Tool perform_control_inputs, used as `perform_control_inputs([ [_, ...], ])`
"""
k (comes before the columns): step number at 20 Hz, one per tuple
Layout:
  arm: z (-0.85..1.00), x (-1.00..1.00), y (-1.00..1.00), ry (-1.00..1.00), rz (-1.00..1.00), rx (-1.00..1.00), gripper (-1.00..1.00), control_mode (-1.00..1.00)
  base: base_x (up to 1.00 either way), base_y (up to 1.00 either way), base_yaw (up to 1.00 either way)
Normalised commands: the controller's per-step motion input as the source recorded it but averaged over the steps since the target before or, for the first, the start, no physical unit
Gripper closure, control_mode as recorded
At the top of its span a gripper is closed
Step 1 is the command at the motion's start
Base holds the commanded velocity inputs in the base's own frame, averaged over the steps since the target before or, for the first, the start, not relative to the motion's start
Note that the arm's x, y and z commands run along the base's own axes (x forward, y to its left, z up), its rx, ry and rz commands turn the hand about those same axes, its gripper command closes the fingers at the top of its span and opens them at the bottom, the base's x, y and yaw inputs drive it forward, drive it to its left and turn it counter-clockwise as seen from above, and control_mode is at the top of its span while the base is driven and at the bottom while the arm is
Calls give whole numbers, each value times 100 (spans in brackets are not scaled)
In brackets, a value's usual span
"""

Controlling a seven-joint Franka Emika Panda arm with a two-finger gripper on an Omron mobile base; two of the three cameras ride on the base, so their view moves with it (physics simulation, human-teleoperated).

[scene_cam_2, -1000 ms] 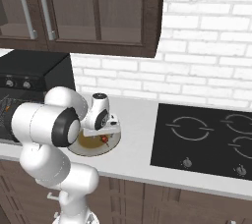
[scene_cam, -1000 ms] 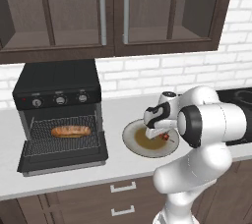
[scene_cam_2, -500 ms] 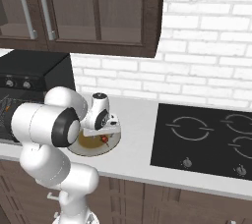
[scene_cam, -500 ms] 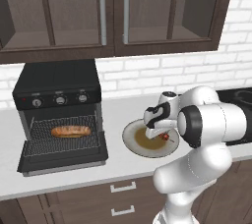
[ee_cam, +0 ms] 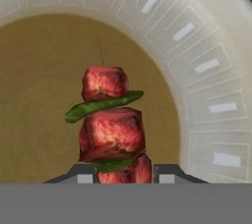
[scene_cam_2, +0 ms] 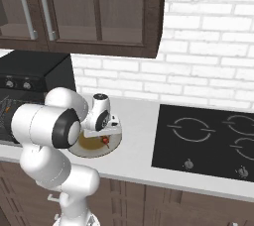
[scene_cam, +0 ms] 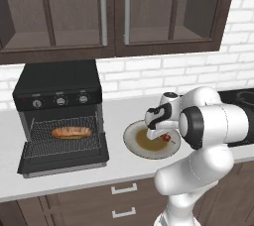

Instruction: Pick up the kebab skewer and baguette bread, and place them inside the toaster oven. Close the toaster oven door and start by setting the timer.

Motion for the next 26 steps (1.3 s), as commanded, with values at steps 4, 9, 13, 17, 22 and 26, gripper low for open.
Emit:
perform_control_inputs([
  [4, 0, 0, 0, 0, 0, 0, 100, -100, 0, 0, 0],
  [9, 0, 0, 0, 0, 0, 0, 100, -100, 0, 0, 0],
  [13, 2, 0, 0, 1, 1, 0, 100, -100, 0, 0, 0],
  [17, 51, -8, 0, 2, 11, 0, 100, -100, 0, 0, 0],
  [22, 70, -13, 5, 0, 13, 0, 100, -100, 0, 0, 0],
  [26, 72, -23, 17, 1, 18, 0, 100, -100, 0, 0, 0],
])
